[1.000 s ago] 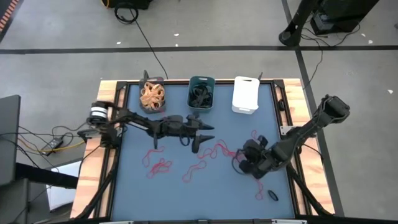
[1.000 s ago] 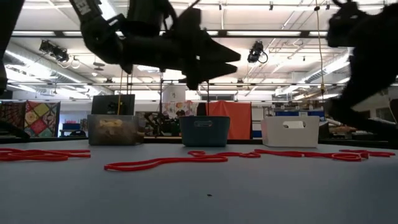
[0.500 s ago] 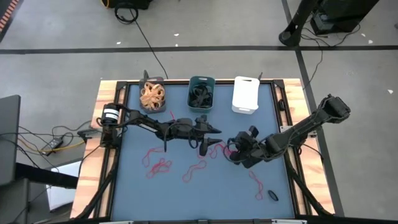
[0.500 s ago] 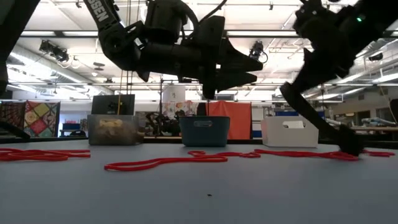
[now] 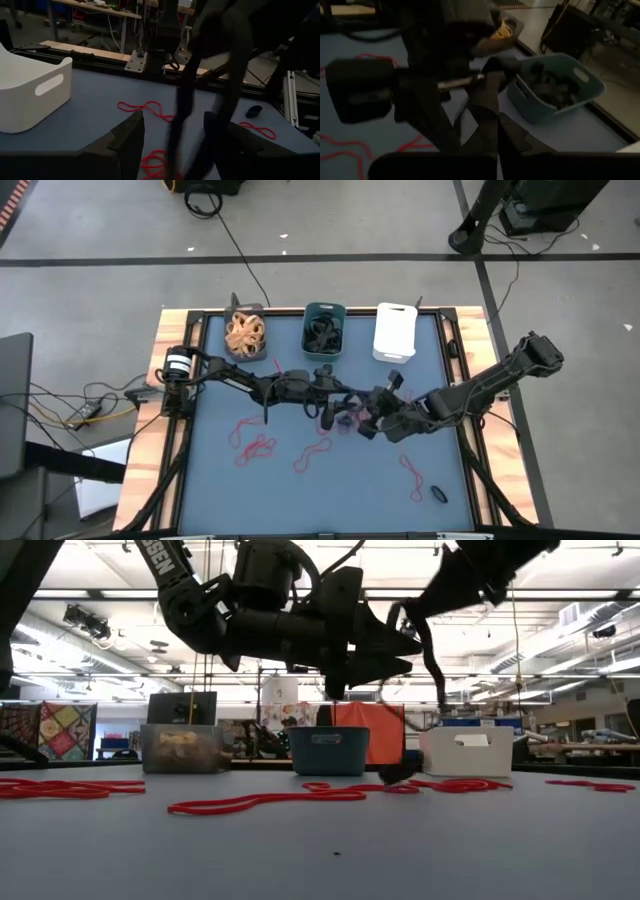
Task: Sort rubber bands into baskets
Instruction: Put the black rubber band into the blue bin
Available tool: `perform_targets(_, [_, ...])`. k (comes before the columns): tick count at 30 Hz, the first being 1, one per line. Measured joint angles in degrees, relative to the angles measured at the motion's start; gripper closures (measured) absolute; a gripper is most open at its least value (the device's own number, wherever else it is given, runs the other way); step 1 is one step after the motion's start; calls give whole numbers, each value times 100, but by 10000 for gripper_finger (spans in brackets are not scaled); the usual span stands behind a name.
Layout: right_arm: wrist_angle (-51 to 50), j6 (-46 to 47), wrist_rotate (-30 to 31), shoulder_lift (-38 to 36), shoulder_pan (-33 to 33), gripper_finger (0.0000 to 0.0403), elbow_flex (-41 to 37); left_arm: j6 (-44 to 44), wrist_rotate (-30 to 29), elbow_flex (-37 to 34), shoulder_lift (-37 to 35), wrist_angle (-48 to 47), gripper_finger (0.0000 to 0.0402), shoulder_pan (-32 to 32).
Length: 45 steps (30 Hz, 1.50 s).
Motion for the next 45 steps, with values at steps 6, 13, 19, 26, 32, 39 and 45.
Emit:
perform_targets(6, [201,-264,2,0,-101,397,26,-13,1,0,-2,-11,226,0])
perform_targets(13, [152,-210,-108,0,-107,390,26,2,199,0,-4,-50,379,0])
perform_targets(19, [-188,-92,-681,0,-133,360,26,-22,321,-2,-57,-138,397,114])
perform_targets(26, [-718,439,-846,11,-111,293,26,-346,319,-2,-433,-807,399,684])
perform_targets(32, [-1170,1249,-1019,11,-111,236,26,-430,529,183,-487,-1002,400,1383])
perform_targets(39, [-1354,1660,-1318,15,-74,207,-115,-412,536,461,-481,-1106,400,2092])
perform_targets(45, [-1352,1943,-1315,17,-74,206,-438,-467,534,528,-481,-1210,400,2563])
